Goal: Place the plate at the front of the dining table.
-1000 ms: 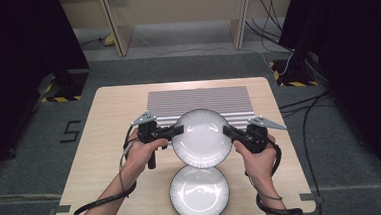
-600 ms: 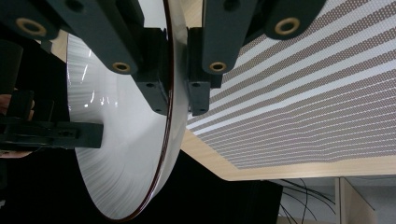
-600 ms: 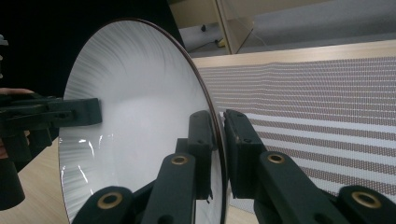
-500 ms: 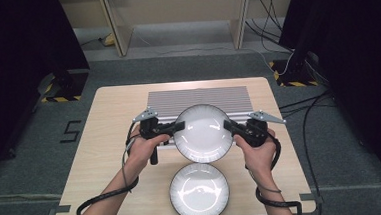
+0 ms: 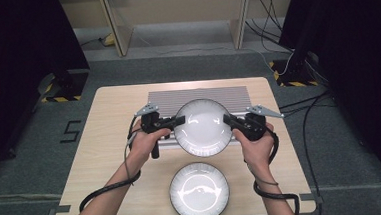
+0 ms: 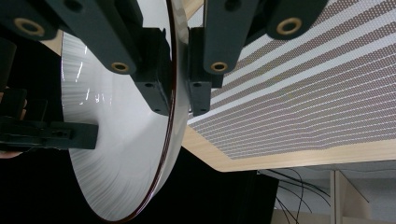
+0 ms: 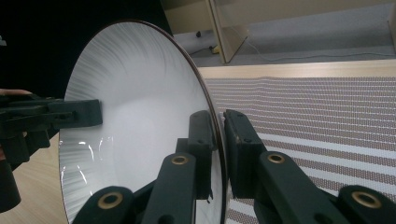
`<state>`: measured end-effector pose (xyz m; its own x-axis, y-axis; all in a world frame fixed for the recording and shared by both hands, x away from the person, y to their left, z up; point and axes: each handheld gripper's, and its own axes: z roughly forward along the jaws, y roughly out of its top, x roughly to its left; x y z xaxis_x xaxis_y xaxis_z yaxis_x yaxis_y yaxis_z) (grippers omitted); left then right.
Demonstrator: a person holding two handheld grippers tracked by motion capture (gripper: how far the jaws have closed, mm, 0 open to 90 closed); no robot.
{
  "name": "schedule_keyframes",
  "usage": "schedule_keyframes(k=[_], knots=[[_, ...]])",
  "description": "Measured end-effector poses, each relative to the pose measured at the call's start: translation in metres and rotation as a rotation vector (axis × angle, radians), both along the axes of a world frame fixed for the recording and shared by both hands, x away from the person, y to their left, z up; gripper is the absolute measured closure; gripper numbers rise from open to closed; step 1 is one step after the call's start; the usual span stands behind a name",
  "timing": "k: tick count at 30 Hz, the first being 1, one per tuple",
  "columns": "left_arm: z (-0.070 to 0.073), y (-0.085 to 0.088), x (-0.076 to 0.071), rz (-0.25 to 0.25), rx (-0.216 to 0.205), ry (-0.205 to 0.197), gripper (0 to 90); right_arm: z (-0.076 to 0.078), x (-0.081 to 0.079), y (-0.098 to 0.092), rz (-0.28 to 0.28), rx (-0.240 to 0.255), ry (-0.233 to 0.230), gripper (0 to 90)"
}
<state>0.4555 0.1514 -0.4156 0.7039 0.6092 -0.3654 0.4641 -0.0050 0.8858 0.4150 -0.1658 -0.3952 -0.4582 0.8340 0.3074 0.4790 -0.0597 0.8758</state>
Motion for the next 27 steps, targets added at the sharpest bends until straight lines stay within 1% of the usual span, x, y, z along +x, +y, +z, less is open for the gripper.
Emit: schedule_keyframes(k=[4,8,11,17,27], knots=[[0.000,-0.001,0.004,0.007,0.006,-0.001,80.2,-0.001,0.005,0.000,-0.003,0.000,-0.002,81.5],[-0.002,-0.002,0.008,0.013,0.001,0.008,80.2,-0.002,0.009,0.000,-0.010,0.000,0.004,81.3],[-0.003,-0.004,0.011,0.018,0.006,-0.001,80.2,-0.004,0.014,-0.002,-0.009,0.004,0.008,81.3],[-0.005,-0.007,0.016,0.023,-0.001,0.012,80.4,-0.005,0.020,-0.004,-0.016,-0.002,0.008,80.9],[-0.005,-0.008,0.025,0.031,-0.011,0.027,81.1,-0.010,0.032,-0.006,-0.018,0.016,0.020,80.6]])
